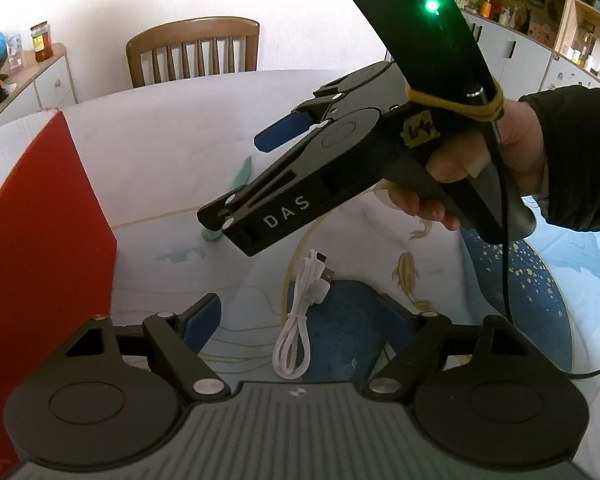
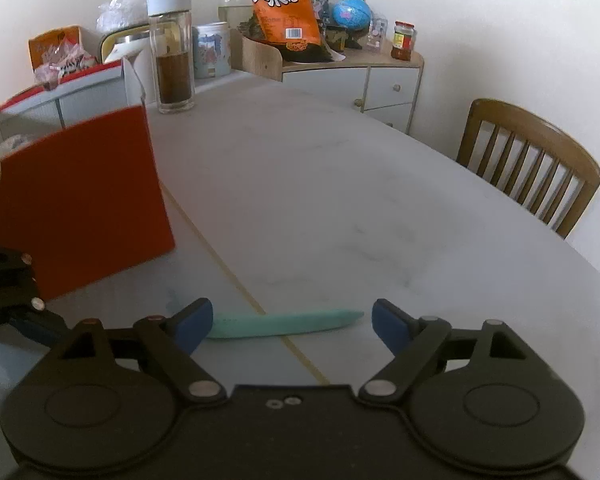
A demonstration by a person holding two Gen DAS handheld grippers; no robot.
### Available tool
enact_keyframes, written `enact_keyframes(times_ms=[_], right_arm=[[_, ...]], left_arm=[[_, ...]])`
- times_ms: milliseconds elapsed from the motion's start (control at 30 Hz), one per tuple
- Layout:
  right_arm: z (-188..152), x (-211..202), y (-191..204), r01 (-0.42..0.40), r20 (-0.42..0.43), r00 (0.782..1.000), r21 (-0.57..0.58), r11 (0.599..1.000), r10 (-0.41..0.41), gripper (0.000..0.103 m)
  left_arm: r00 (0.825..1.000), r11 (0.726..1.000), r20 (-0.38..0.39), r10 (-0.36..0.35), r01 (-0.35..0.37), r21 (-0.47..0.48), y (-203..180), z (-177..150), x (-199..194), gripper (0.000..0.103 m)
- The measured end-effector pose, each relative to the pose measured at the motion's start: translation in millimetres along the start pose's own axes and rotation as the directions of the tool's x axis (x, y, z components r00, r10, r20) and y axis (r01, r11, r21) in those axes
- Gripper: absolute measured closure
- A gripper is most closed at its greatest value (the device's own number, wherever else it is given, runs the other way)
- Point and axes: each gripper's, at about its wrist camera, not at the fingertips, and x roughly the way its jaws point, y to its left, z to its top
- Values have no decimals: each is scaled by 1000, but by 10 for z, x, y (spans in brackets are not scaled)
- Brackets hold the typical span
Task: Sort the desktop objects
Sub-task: 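Grasp the white cable with the left gripper while the right gripper grasps the green stick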
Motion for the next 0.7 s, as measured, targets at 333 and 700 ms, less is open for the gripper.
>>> enact_keyframes(times_ms=[333,700], right_arm=[[-23,47,-88,-45,23,999,20,999,45,10],[-71,78,-8,-46,27,999,-41,998,47,5]], left_arm=[[1000,1000,-6,-12,12,-6,-24,-39,18,19],[1000,1000,5,3,-3,15,-47,-32,15,19]])
